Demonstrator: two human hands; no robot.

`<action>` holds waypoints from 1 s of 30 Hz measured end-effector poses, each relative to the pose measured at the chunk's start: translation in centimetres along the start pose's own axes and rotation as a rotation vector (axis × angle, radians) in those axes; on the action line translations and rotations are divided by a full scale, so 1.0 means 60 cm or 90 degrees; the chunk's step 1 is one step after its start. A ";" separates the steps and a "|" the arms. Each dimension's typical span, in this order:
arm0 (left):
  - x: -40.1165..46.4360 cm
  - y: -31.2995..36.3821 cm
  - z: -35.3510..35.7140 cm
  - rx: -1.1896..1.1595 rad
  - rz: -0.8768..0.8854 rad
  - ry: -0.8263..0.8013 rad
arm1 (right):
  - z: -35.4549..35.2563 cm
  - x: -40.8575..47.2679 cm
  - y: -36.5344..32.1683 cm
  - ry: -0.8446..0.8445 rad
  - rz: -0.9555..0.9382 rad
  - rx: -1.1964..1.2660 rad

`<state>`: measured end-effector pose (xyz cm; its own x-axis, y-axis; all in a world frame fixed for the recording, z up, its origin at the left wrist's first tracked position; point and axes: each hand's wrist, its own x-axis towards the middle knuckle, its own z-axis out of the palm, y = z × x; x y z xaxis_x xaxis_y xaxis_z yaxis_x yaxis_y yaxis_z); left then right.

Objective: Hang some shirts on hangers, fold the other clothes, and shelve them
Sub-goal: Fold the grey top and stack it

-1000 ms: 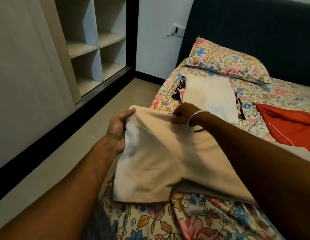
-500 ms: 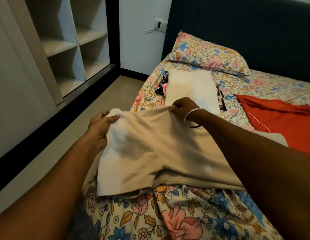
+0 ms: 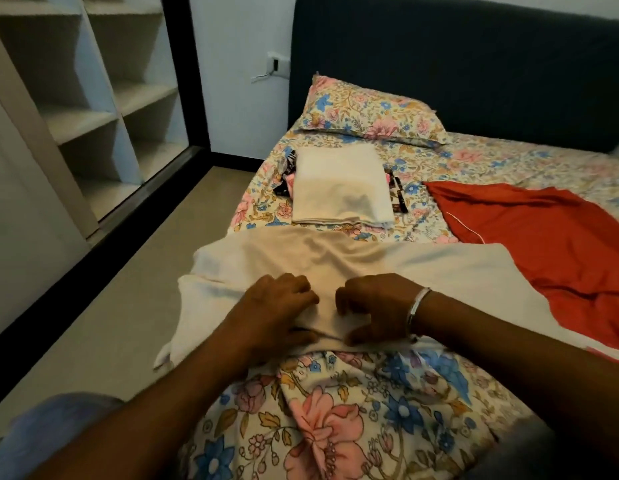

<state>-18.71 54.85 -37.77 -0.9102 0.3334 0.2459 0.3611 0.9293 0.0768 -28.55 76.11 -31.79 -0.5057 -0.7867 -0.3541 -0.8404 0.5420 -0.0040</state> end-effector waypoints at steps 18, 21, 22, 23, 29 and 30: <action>-0.059 0.011 -0.062 -0.043 -0.018 -0.126 | 0.004 -0.088 0.054 -0.247 0.256 0.100; -0.048 -0.008 -0.046 -0.162 -0.125 0.203 | -0.001 -0.063 0.078 -0.065 0.236 0.355; -0.038 -0.015 -0.034 -0.164 -0.181 0.237 | 0.004 -0.054 0.085 0.048 0.248 0.338; -0.033 -0.026 -0.015 -0.131 -0.242 0.200 | 0.016 -0.038 0.091 0.140 0.267 0.297; -0.054 -0.040 0.077 -0.051 -0.345 -0.006 | 0.130 0.005 0.161 0.109 0.358 0.136; -0.056 -0.040 0.077 -0.049 -0.353 0.003 | 0.134 0.005 0.171 0.122 0.364 0.127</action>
<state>-17.44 52.25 -43.25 -0.9673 -0.2024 0.1528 -0.1570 0.9510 0.2663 -35.77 83.79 -39.46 -0.9052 -0.3860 -0.1779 -0.3843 0.9221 -0.0454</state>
